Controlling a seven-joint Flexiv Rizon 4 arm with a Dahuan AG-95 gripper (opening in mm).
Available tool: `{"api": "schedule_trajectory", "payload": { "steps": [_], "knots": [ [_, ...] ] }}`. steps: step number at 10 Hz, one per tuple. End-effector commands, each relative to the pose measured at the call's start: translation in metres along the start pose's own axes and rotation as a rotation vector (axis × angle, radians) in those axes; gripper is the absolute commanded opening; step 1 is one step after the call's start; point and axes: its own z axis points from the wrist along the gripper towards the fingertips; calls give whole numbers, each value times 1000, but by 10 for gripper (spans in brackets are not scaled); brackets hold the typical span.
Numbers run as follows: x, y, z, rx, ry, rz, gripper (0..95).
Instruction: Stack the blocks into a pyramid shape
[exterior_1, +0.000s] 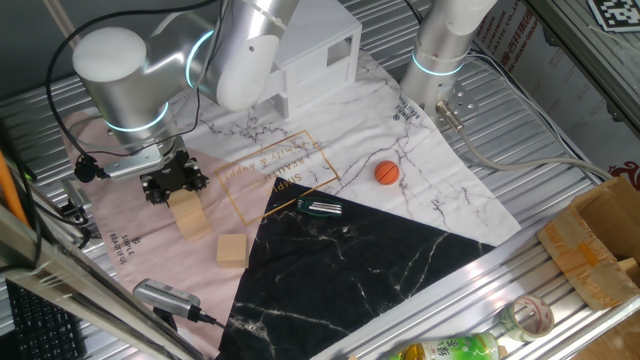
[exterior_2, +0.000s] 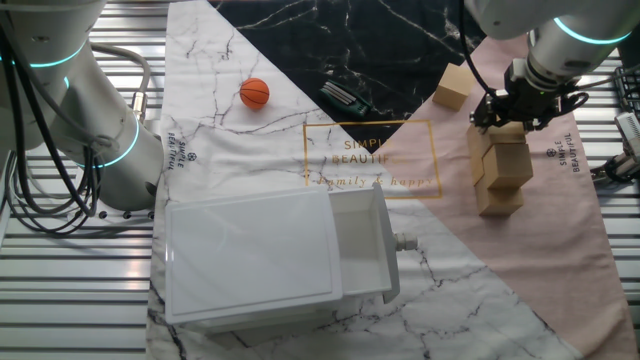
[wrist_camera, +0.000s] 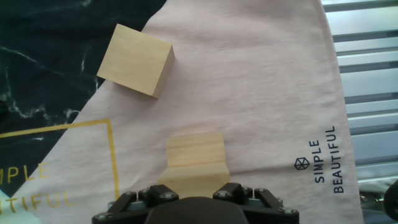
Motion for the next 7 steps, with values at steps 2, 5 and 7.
{"api": "schedule_trajectory", "payload": {
  "steps": [2, 5, 7],
  "knots": [
    [0, 0, 0, -4, -1, 11, 0],
    [0, 0, 0, -5, 1, 10, 0],
    [0, 0, 0, -3, 3, 10, 0]
  ]
}}
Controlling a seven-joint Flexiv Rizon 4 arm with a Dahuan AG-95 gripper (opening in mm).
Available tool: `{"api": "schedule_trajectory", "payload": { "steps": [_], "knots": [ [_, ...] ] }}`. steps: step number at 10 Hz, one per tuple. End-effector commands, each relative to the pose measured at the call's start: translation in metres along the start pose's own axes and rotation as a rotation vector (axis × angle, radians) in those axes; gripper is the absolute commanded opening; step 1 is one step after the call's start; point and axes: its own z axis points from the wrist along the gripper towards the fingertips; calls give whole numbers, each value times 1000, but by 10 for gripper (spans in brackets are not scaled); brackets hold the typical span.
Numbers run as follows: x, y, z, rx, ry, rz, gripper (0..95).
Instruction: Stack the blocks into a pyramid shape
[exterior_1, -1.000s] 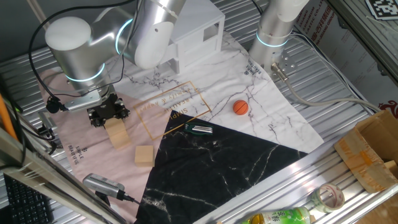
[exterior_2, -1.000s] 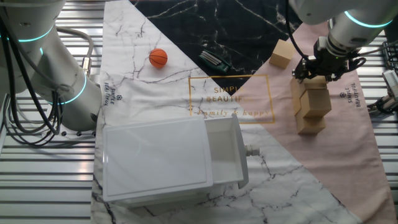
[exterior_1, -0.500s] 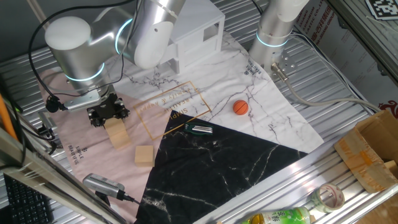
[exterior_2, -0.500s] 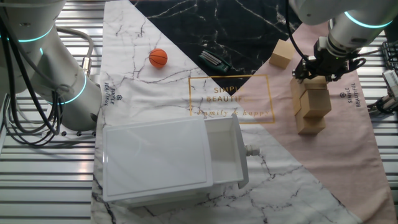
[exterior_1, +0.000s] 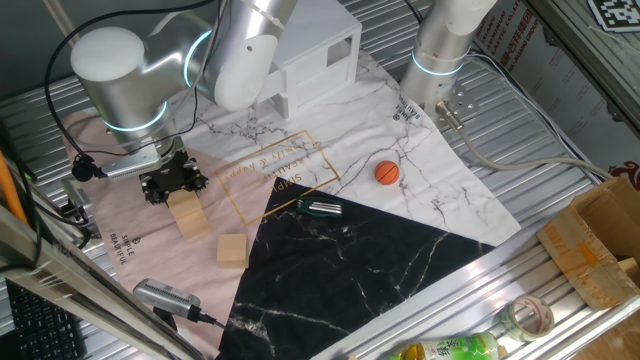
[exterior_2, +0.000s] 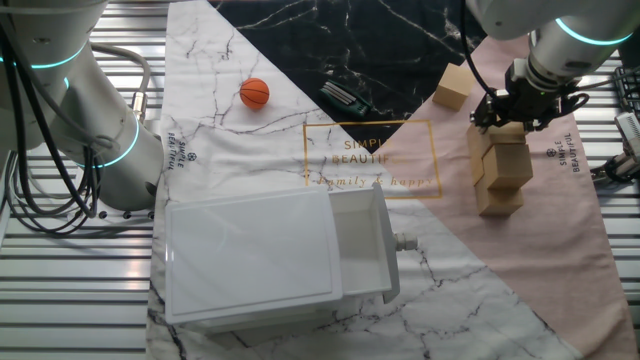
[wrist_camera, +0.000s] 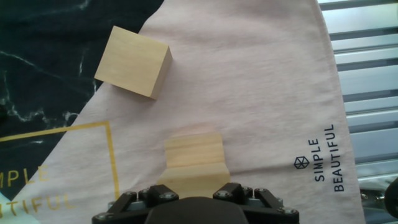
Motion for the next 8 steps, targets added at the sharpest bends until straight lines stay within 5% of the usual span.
{"api": "schedule_trajectory", "payload": {
  "steps": [1, 3, 4, 6, 7, 8],
  "knots": [
    [0, 0, 0, 3, 0, 3, 0],
    [0, 0, 0, 4, 1, 2, 0],
    [0, 0, 0, 4, 2, 2, 190],
    [0, 0, 0, 5, 2, 2, 190],
    [0, 0, 0, 6, 2, 2, 380],
    [0, 0, 0, 6, 2, 1, 380]
  ]
}}
